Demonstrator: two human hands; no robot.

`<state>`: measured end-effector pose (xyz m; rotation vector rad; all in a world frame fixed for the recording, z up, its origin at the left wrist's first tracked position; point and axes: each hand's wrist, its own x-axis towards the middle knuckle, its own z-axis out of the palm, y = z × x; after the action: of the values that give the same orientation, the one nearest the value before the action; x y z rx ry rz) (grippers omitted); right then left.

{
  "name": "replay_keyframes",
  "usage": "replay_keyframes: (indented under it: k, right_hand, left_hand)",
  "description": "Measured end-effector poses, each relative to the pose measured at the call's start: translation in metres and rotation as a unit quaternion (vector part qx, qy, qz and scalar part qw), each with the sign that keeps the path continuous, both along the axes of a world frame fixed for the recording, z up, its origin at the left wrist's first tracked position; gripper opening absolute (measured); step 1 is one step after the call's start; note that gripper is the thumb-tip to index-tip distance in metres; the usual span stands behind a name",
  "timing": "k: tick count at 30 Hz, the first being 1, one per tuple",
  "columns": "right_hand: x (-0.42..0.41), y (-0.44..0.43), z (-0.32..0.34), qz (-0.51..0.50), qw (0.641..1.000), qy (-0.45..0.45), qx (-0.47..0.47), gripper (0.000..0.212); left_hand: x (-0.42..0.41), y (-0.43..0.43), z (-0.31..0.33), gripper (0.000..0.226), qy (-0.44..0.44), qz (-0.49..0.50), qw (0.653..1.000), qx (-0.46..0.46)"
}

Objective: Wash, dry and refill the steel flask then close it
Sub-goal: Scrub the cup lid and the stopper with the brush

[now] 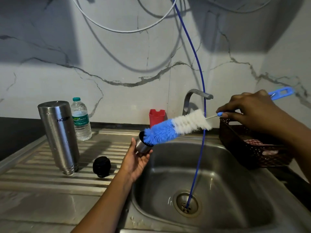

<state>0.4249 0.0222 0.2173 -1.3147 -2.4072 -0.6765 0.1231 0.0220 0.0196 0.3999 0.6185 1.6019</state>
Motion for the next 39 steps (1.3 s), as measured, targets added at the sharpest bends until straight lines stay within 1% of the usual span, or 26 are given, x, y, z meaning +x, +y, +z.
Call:
replay_keyframes:
  k: [5,7,9,11,13,14,16,18,19,20,21,22,23,25,27,28,29,30,31,32,33,34,35,36,38,39]
  right_hand:
    - [-0.013,0.006,-0.019,0.111,0.977,-0.073,0.167,0.017]
    - [-0.019,0.008,-0.025,0.134,0.974,-0.097,0.153,0.013]
    - [-0.023,0.008,-0.027,0.104,0.986,-0.105,0.076,0.020]
    - [-0.024,0.016,-0.023,0.054,0.992,-0.063,-0.093,0.030]
    - [-0.021,0.032,-0.020,0.028,0.938,0.064,-0.338,0.036]
    - [-0.019,0.038,-0.022,0.019,0.903,0.113,-0.414,0.041]
    - [-0.015,0.045,-0.027,0.022,0.879,0.148,-0.453,0.044]
    - [-0.017,0.036,-0.032,0.057,0.905,0.120,-0.403,0.025]
    - [-0.015,0.031,-0.035,0.078,0.943,0.054,-0.318,0.018]
    - [-0.013,0.027,-0.038,0.094,0.978,-0.039,-0.183,0.022]
    - [-0.008,0.026,-0.043,0.109,0.986,-0.128,-0.016,0.025]
    - [-0.003,0.025,-0.049,0.135,0.968,-0.173,0.120,0.027]
    - [0.001,0.024,-0.055,0.162,0.949,-0.186,0.198,0.029]
    - [0.004,0.022,-0.065,0.179,0.941,-0.182,0.222,0.032]
    - [-0.001,0.022,-0.063,0.169,0.962,-0.154,0.149,0.027]
    - [-0.004,0.024,-0.058,0.153,0.979,-0.118,0.068,0.022]
    - [-0.005,0.028,-0.051,0.132,0.986,-0.076,-0.067,0.022]
    - [-0.004,0.033,-0.043,0.113,0.962,-0.018,-0.248,0.027]
    - [-0.002,0.040,-0.038,0.096,0.902,0.059,-0.416,0.033]
    - [0.000,0.046,-0.036,0.071,0.835,0.129,-0.531,0.041]
    - [0.000,0.047,-0.038,0.050,0.786,0.174,-0.591,0.046]
    - [-0.001,0.046,-0.042,0.037,0.774,0.184,-0.604,0.047]
    - [-0.005,0.045,-0.048,0.032,0.794,0.174,-0.582,0.044]
    - [-0.007,0.042,-0.056,0.038,0.851,0.131,-0.508,0.039]
    - [-0.010,0.036,-0.068,0.072,0.972,-0.023,-0.221,0.033]
    - [-0.009,0.034,-0.074,0.095,0.991,-0.087,-0.040,0.030]
  left_hand:
    - [0.004,-0.001,0.002,0.046,0.045,-0.004,0.999,-0.009]
    - [0.002,-0.001,0.002,0.040,0.053,0.007,0.999,-0.009]
    - [-0.002,-0.002,0.003,0.039,0.056,0.020,0.998,-0.002]
    - [-0.007,-0.004,0.004,0.052,0.059,0.025,0.997,0.033]
    - [-0.009,-0.005,0.003,0.077,0.087,0.008,0.993,0.076]
    - [-0.008,-0.005,0.002,0.084,0.100,0.002,0.991,0.089]
    - [-0.007,-0.004,0.001,0.076,0.106,0.016,0.991,0.079]
    - [-0.006,-0.005,0.004,0.044,0.083,0.042,0.995,0.041]
    - [-0.006,-0.005,0.005,0.029,0.072,0.050,0.996,0.024]
    - [-0.006,-0.005,0.005,0.020,0.065,0.053,0.996,0.010]
    - [-0.005,-0.005,0.005,0.017,0.060,0.052,0.997,0.001]
    - [-0.004,-0.005,0.005,0.017,0.058,0.050,0.997,-0.010]
    - [-0.004,-0.004,0.005,0.020,0.059,0.046,0.997,-0.021]
    - [-0.003,-0.004,0.004,0.028,0.066,0.037,0.996,-0.039]
    - [-0.005,-0.003,0.004,0.053,0.061,0.027,0.997,-0.032]
    - [-0.006,-0.001,0.003,0.071,0.056,0.020,0.998,-0.020]
    - [-0.007,-0.001,0.002,0.085,0.053,0.013,0.998,-0.006]
    - [-0.009,0.000,0.000,0.093,0.054,0.006,0.998,0.008]
    - [-0.010,0.001,0.000,0.095,0.057,0.002,0.998,0.023]
    - [-0.010,0.002,-0.001,0.092,0.061,0.005,0.997,0.037]
    - [-0.010,0.001,0.000,0.086,0.067,0.012,0.997,0.048]
    - [-0.011,0.000,0.000,0.079,0.070,0.024,0.996,0.054]
    - [-0.012,0.000,0.002,0.071,0.066,0.037,0.996,0.050]
    - [-0.012,-0.001,0.003,0.060,0.056,0.051,0.996,0.038]
    - [-0.011,-0.003,0.006,0.038,0.040,0.072,0.997,0.011]
    - [-0.011,-0.004,0.006,0.033,0.041,0.075,0.996,-0.001]
